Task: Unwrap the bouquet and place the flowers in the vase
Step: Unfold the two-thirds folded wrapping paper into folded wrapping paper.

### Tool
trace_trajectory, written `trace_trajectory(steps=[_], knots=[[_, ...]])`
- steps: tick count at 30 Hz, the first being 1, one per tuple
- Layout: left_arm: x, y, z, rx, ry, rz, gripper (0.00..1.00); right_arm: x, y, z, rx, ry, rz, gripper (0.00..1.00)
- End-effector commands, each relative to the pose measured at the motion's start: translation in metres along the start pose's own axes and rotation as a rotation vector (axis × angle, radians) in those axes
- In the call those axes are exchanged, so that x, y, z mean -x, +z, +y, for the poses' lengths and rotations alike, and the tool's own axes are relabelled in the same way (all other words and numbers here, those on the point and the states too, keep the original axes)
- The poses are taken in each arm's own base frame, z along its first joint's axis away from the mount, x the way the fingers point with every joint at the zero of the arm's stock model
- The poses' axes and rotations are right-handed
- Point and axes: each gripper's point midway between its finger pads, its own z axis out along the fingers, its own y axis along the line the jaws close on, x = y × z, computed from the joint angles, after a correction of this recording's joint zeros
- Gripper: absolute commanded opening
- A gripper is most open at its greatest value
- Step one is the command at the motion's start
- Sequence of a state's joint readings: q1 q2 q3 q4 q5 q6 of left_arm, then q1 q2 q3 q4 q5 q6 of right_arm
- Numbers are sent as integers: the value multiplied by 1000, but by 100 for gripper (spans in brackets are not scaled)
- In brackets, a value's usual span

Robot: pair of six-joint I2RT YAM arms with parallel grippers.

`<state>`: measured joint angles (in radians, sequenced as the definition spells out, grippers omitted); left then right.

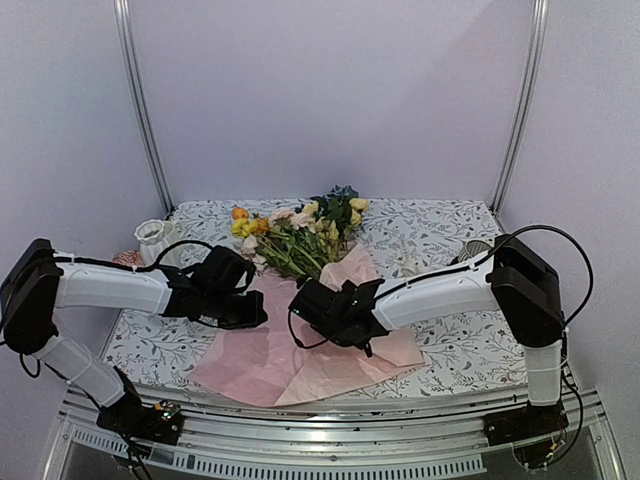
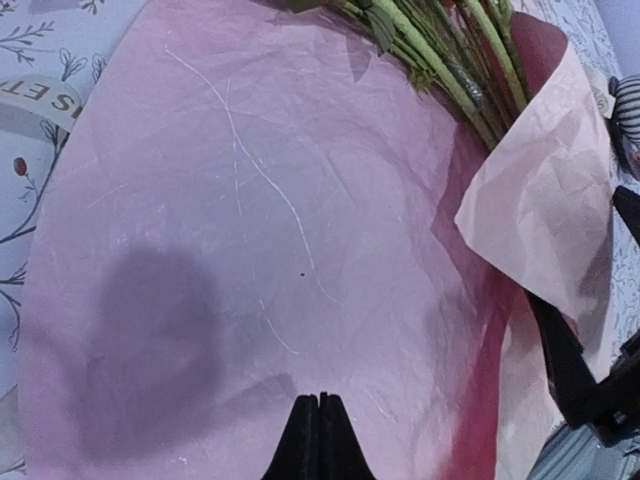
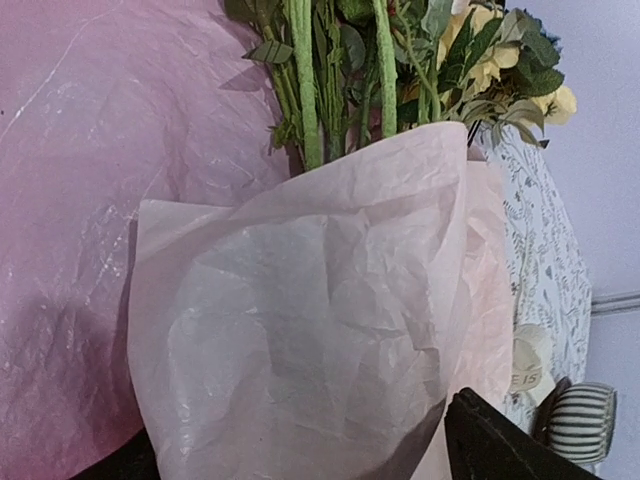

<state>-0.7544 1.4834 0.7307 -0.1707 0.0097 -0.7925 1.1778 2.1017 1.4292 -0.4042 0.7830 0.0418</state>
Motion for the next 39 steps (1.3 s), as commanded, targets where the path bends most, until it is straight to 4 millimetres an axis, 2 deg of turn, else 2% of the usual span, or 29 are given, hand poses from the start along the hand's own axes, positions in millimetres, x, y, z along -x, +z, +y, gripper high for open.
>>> trace_trajectory(steps=[1, 2, 4, 12, 20, 25, 30, 32, 39], knots=[[9, -7, 0, -3, 5, -29, 0, 19, -24, -44, -74, 103, -73, 72], [10, -8, 0, -3, 5, -30, 0, 20, -27, -53, -80, 124, -81, 66], [10, -9, 0, -3, 6, -32, 0, 17, -30, -70, -95, 153, -80, 62], [14, -11, -1, -1, 12, -38, 0, -4, -40, -131, -123, 282, -74, 56], [12, -9, -4, -16, 21, -22, 0, -43, -34, -181, -79, 422, -54, 56], [12, -6, -12, -53, 32, -11, 0, -44, -38, -176, 72, 470, -97, 56], [16, -3, -27, -108, 48, -4, 0, -30, -47, -161, 226, 497, -151, 54], [17, -2, -32, -120, 57, -1, 0, -25, -49, -155, 267, 499, -162, 50], [17, 2, -37, -124, 70, 6, 0, -17, -48, -147, 317, 486, -167, 23]])
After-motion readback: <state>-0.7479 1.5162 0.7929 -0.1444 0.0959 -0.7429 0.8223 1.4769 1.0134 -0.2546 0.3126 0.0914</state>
